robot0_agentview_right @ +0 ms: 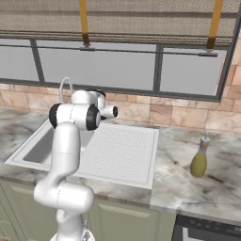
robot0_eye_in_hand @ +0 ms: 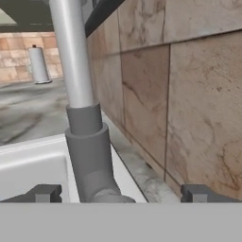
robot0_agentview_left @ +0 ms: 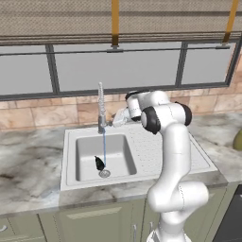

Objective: Turn on the sink faucet. Then move the eggplant from the counter to the sink. Turn off the sink. Move the vegetable from the sink to the pot next to the stove. Finally move the pot to the front right burner.

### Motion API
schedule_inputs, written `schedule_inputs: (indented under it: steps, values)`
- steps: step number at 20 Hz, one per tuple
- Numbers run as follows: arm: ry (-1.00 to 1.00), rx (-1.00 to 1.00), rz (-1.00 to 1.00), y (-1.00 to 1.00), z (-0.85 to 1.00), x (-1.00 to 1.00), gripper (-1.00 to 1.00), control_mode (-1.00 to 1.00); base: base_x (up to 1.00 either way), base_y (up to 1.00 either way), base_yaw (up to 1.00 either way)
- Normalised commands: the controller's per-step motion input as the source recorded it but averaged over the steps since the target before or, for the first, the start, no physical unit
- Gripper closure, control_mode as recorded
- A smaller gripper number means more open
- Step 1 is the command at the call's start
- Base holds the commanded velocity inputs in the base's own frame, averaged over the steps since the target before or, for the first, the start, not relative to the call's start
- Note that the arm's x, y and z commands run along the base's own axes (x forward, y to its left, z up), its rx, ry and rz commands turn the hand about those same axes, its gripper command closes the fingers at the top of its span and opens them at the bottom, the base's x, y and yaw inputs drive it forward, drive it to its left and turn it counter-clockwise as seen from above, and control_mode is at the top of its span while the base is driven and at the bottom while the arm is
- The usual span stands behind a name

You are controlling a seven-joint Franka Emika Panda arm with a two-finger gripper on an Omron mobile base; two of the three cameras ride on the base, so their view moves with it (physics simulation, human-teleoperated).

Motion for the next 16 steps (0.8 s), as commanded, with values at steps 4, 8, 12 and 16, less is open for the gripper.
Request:
schedule_inputs:
  steps: [4,8,12,16]
  values:
    - [-0.03,-0.01,0.02,0.51,0.12,0.00,-1.00,-1.00,0.00,0.00,0.00]
    - [-0.01,-0.04,0.01,0.63,0.27,0.00,-1.00,-1.00,0.00,0.00,0.00]
    - [0.00,-0.05,0.01,0.62,0.37,0.00,-1.00,-1.00,0.00,0.00,0.00]
    - [0.00,-0.06,0.02,0.62,0.40,0.00,-1.00,-1.00,0.00,0.00,0.00]
